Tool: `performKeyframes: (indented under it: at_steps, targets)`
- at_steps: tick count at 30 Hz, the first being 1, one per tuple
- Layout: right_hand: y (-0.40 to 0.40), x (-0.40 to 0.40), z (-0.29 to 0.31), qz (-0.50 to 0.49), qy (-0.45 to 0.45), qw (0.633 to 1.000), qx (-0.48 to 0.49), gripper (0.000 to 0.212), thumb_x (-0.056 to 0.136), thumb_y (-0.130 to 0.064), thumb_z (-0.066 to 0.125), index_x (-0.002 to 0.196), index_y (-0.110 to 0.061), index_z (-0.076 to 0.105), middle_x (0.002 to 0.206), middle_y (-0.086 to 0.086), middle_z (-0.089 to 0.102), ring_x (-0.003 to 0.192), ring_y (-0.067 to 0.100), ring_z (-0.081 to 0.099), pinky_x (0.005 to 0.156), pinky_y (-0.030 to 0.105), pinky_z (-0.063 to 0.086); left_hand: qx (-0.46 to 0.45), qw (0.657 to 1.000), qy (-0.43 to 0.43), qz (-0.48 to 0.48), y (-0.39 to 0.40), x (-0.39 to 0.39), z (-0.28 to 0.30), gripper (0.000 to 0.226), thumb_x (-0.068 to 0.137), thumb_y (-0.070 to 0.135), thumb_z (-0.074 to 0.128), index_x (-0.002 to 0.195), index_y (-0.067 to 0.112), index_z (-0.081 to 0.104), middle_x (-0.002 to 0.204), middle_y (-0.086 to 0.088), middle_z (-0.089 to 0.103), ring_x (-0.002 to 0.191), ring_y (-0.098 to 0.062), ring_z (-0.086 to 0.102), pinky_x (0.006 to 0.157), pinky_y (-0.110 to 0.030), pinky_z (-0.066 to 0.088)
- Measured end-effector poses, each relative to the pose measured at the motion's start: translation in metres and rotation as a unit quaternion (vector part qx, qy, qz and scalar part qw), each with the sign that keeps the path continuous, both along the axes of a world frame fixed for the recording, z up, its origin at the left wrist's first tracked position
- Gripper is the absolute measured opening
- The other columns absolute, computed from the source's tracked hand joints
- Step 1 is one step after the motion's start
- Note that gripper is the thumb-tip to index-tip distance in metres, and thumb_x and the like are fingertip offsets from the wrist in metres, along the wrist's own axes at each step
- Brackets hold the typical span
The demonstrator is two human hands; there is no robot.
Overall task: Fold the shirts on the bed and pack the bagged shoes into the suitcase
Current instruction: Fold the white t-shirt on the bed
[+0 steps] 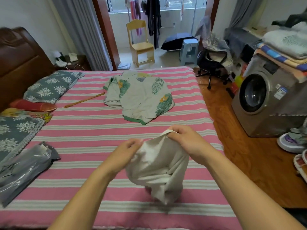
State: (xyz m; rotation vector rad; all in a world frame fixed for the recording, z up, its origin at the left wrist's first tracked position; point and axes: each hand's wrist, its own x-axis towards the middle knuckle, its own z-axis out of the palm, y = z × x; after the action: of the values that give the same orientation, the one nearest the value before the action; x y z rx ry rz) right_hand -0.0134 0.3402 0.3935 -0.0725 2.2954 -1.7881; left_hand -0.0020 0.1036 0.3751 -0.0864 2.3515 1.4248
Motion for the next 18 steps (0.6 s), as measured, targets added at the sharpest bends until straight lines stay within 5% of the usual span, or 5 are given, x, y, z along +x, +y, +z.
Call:
performKeyframes:
  at_steps: [2,5,9,13,18]
  targets:
    - [-0.006,-0.001,0.010,0.017,0.004,1.000,0.016,0.021,0.096,-0.018,0.059,0.078,-0.014,0.069,0.075,0.002,0.061,0.072,0.016,0.053,0.069,0.035,0.039,0.029,0.994,0.030,-0.102,0.019,0.005,0.002,0.027,0.089,0.038,0.075,0.115,0.036,0.066,0.106,0.010,0.075,0.096,-0.006,0.070,0.078,-0.023,0.054]
    - [-0.004,-0.002,0.024,0.014,-0.007,1.000,-0.001,0.027,0.097,-0.015,0.060,0.074,-0.021,0.072,0.072,0.000,0.064,0.070,0.013,0.056,0.067,0.032,0.043,-0.082,0.982,0.116,-0.126,0.038,0.002,-0.011,0.015,0.088,0.023,0.072,0.100,0.030,0.067,0.096,0.013,0.074,0.090,-0.005,0.068,0.078,-0.033,0.053]
    - [0.030,-0.008,0.027,0.018,0.075,0.985,0.155,0.006,0.088,-0.016,0.072,0.083,-0.019,0.073,0.076,0.001,0.068,0.071,0.011,0.058,0.067,0.031,0.043,-0.074,0.985,0.143,0.059,0.021,-0.012,0.007,0.012,0.090,0.008,0.066,0.085,0.012,0.055,0.081,-0.005,0.064,0.071,-0.026,0.058,0.061,-0.037,0.047]
    - [0.054,-0.004,-0.030,0.065,0.121,0.856,0.498,0.011,0.087,-0.012,0.064,0.082,-0.021,0.067,0.080,-0.001,0.063,0.075,0.023,0.057,0.060,0.032,0.039,0.013,0.957,0.190,0.218,-0.009,-0.018,0.048,0.016,0.090,0.008,0.060,0.080,0.016,0.051,0.071,-0.008,0.055,0.063,-0.022,0.052,0.056,-0.041,0.044]
    - [0.080,-0.007,-0.096,-0.158,0.035,0.867,0.471,0.019,0.083,-0.011,0.060,0.067,-0.022,0.063,0.064,-0.003,0.055,0.064,0.027,0.058,0.051,0.030,0.040,0.129,0.929,0.141,0.317,-0.019,-0.022,0.075,0.023,0.097,0.000,0.041,0.097,0.018,0.056,0.089,-0.013,0.066,0.071,-0.026,0.061,0.054,-0.035,0.048]
